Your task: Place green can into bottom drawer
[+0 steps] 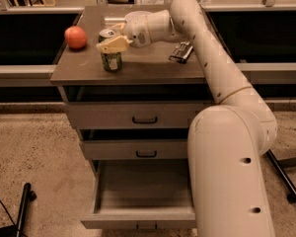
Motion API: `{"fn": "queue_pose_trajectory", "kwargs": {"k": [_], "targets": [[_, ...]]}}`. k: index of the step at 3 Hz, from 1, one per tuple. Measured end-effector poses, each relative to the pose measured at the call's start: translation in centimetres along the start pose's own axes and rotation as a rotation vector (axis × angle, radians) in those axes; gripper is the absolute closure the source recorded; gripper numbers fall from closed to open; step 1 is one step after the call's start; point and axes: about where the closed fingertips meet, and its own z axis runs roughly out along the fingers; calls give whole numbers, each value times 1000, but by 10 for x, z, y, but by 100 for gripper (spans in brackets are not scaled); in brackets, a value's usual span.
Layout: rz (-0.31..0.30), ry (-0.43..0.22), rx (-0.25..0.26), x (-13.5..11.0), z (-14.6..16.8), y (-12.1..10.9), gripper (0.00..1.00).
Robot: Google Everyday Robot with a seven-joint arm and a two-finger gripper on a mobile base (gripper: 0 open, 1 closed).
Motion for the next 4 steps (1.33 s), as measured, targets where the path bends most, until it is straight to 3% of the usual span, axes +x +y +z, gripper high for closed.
{"fn": "queue_pose_trajectory", "kwargs": {"k": [1, 2, 3, 4], "targets": [[-63, -77, -35, -14, -19, 21, 96], [-169, -105, -29, -28, -49, 51, 100], [-218, -67, 1, -19, -70, 86, 100], [-172, 40, -65, 25, -57, 129, 100]]}}
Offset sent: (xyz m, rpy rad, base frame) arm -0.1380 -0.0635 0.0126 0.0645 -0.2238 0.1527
